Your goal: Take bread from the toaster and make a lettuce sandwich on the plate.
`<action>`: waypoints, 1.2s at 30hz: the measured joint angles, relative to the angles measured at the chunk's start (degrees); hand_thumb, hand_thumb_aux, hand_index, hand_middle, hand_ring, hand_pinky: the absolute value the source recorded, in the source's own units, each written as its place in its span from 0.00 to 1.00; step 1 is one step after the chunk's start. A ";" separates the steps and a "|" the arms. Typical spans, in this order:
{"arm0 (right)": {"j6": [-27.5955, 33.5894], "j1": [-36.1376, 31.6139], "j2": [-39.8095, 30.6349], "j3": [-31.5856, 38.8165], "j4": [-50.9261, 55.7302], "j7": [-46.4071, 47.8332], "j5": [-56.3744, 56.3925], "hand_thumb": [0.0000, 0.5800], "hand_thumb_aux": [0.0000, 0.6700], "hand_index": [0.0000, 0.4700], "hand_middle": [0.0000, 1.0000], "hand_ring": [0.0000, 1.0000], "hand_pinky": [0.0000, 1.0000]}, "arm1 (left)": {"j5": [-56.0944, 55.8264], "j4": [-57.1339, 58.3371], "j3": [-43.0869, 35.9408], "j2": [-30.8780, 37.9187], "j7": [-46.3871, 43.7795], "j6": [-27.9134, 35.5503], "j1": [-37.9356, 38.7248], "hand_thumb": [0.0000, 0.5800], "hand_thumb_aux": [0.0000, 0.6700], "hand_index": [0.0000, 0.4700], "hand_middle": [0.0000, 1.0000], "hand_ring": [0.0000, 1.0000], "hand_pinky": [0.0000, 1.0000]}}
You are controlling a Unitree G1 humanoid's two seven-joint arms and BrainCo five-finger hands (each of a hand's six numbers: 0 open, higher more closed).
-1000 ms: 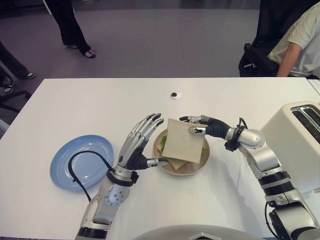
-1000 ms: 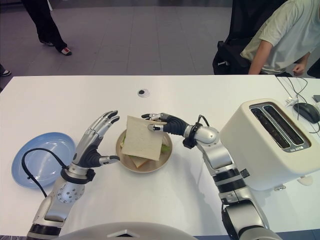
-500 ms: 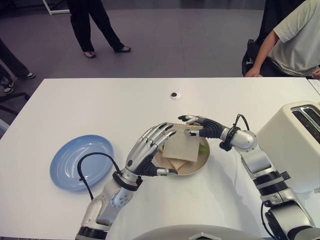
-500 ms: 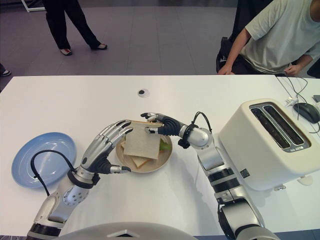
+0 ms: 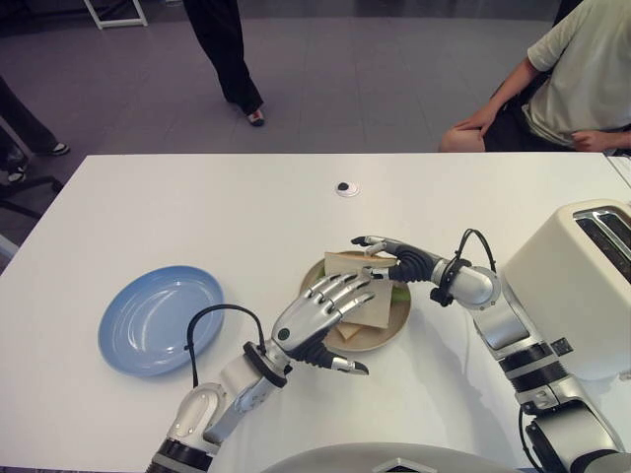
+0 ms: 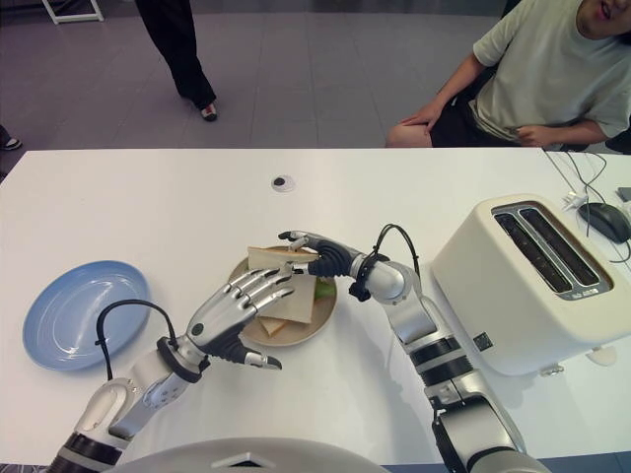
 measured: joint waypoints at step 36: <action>-25.03 30.11 -27.13 -16.05 -27.15 9.91 3.53 0.92 0.72 0.72 0.96 0.96 0.96 | -36.02 -18.99 20.19 12.16 -10.30 -2.94 13.85 1.00 1.00 1.00 1.00 1.00 1.00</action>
